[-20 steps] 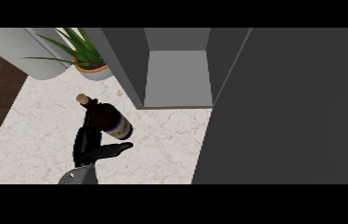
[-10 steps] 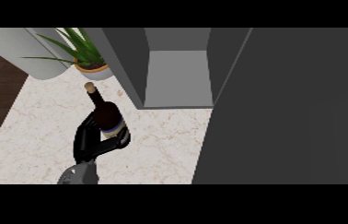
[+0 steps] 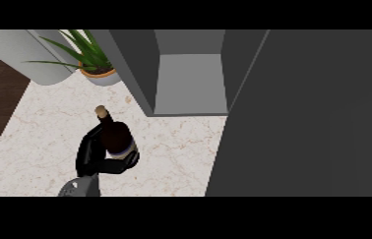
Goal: Pick up the wine, place it into the cabinet and close the cabinet
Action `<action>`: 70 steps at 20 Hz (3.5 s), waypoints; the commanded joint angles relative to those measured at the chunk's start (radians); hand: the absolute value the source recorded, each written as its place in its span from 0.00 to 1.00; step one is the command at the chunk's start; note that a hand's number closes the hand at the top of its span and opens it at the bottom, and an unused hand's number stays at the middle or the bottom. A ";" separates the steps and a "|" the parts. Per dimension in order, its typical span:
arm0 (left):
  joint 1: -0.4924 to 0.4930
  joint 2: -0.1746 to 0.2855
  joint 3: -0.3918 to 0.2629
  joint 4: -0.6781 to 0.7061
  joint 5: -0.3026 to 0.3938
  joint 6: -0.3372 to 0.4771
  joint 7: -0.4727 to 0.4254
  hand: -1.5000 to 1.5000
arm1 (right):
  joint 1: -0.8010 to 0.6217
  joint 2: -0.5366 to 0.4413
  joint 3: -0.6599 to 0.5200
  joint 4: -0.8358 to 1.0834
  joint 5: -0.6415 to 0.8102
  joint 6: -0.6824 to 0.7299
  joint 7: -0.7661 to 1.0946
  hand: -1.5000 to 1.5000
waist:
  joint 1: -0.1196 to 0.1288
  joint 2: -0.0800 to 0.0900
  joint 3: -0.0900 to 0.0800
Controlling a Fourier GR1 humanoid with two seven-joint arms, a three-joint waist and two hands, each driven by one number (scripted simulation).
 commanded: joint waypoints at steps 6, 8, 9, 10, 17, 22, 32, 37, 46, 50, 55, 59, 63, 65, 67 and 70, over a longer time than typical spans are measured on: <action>0.059 0.037 -0.103 -0.031 -0.031 -0.204 -0.022 1.00 | 0.003 -0.022 -0.028 -0.155 0.069 -0.015 0.073 0.00 | 0.006 0.002 0.000; 0.069 0.011 -0.123 -0.117 0.002 -0.220 0.074 1.00 | 0.057 -0.020 0.058 -0.143 0.115 -0.037 0.010 0.00 | 0.003 -0.002 0.001; 0.056 0.031 -0.108 -0.109 0.015 -0.243 0.061 1.00 | 0.127 -0.083 0.073 -0.193 0.122 -0.023 0.003 0.00 | -0.004 -0.002 0.001; 0.108 0.032 -0.126 -0.209 0.026 -0.250 0.107 1.00 | 0.044 -0.029 0.009 -0.143 0.074 -0.025 0.031 0.00 | 0.014 0.000 0.001; 0.161 -0.012 -0.178 -0.371 0.017 -0.200 0.186 1.00 | 0.056 -0.079 0.002 -0.209 0.102 -0.033 0.083 0.00 | 0.008 -0.001 0.000; 0.205 -0.044 -0.240 -0.579 0.036 -0.147 0.357 1.00 | 0.160 -0.094 0.039 -0.184 0.066 -0.038 -0.076 0.00 | 0.008 -0.003 0.002; 0.163 -0.069 -0.431 -0.602 0.006 0.170 0.334 1.00 | 0.193 -0.136 -0.014 -0.178 0.001 -0.031 -0.150 0.00 | 0.004 0.002 0.001; 0.028 -0.069 -0.404 -0.556 -0.022 0.263 0.382 1.00 | 0.209 -0.158 0.024 -0.221 0.032 -0.044 -0.117 0.00 | -0.004 0.001 0.000; -0.207 -0.062 -0.275 -0.308 -0.038 0.254 0.371 1.00 | 0.230 -0.162 0.031 -0.218 0.023 -0.058 -0.158 0.00 | -0.014 0.004 0.000; -0.212 -0.069 -0.370 -0.274 -0.031 0.312 0.348 1.00 | 0.208 -0.165 0.004 -0.218 -0.006 -0.046 -0.148 0.00 | -0.008 0.004 0.000; -0.355 -0.069 -0.341 -0.151 0.032 0.324 0.390 1.00 | 0.181 -0.176 -0.023 -0.232 -0.054 -0.038 -0.125 0.00 | -0.016 0.006 -0.001; -0.403 -0.069 -0.342 -0.047 0.052 0.336 0.302 1.00 | 0.201 -0.161 -0.014 -0.190 -0.049 -0.040 -0.183 0.00 | -0.027 0.009 -0.001; -0.423 -0.068 -0.348 -0.096 0.073 0.340 0.373 1.00 | 0.263 -0.176 0.030 -0.179 -0.037 -0.037 -0.235 0.00 | -0.029 0.004 0.000; -0.452 -0.068 -0.333 -0.035 0.096 0.358 0.336 1.00 | 0.234 -0.173 0.007 -0.183 -0.054 -0.036 -0.232 0.00 | -0.043 0.010 -0.001; -0.452 -0.068 -0.338 -0.018 0.090 0.360 0.330 1.00 | 0.219 -0.180 -0.013 -0.191 -0.095 -0.019 -0.234 0.00 | -0.047 0.013 -0.001; -0.474 -0.068 -0.391 -0.027 0.128 0.438 0.339 1.00 | 0.216 -0.150 0.042 -0.135 -0.071 -0.023 -0.275 0.00 | -0.062 0.013 -0.001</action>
